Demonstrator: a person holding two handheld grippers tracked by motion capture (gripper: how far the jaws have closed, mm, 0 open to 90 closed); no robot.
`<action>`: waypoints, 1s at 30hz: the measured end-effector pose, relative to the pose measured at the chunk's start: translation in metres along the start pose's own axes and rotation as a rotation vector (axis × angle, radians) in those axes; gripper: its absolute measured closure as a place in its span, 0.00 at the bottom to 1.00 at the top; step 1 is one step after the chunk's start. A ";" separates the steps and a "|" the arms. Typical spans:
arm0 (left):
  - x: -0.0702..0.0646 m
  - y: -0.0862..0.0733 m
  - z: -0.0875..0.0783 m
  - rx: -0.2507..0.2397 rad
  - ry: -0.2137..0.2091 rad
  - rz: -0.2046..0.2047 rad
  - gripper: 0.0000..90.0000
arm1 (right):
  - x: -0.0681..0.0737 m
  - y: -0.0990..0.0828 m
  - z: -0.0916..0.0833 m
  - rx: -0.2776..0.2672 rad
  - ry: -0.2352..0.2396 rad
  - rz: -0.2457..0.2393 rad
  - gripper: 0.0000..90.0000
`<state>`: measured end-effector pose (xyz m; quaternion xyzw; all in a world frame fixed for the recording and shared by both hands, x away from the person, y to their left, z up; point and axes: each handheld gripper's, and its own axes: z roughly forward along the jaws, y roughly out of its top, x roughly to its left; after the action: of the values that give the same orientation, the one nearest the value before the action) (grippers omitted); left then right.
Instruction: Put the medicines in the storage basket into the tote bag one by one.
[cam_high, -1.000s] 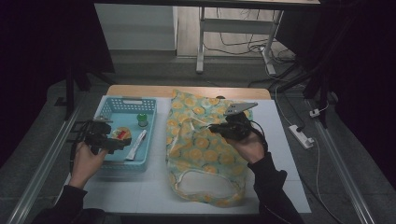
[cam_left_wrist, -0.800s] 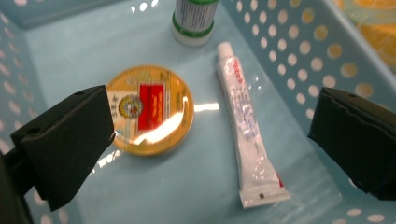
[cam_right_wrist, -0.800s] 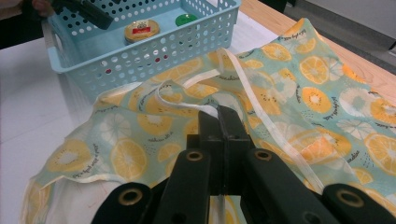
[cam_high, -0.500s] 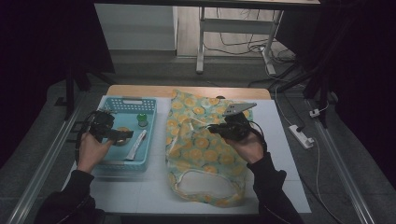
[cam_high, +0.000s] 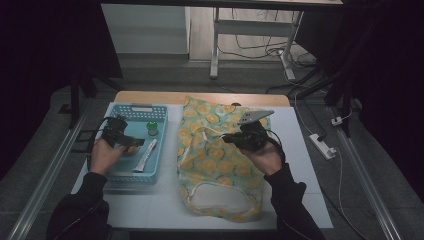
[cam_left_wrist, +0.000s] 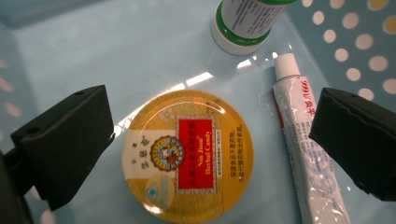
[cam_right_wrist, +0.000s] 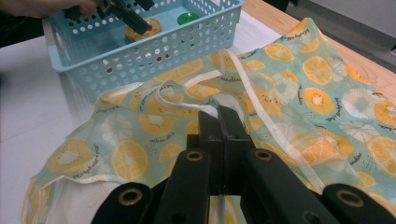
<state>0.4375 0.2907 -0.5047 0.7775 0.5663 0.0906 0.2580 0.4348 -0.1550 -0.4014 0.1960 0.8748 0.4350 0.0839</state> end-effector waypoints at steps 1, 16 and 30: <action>0.001 0.000 0.002 0.003 0.004 -0.003 0.00 | 0.000 0.000 0.000 0.000 0.001 0.000 1.00; 0.000 0.000 0.017 0.159 0.061 -0.015 0.00 | -0.001 -0.001 0.002 0.001 0.004 -0.001 1.00; -0.002 0.001 0.018 0.219 0.096 -0.049 0.22 | -0.002 -0.002 0.002 -0.002 0.003 -0.005 1.00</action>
<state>0.4454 0.2835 -0.5193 0.7817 0.6034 0.0588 0.1462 0.4368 -0.1558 -0.4042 0.1933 0.8750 0.4359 0.0838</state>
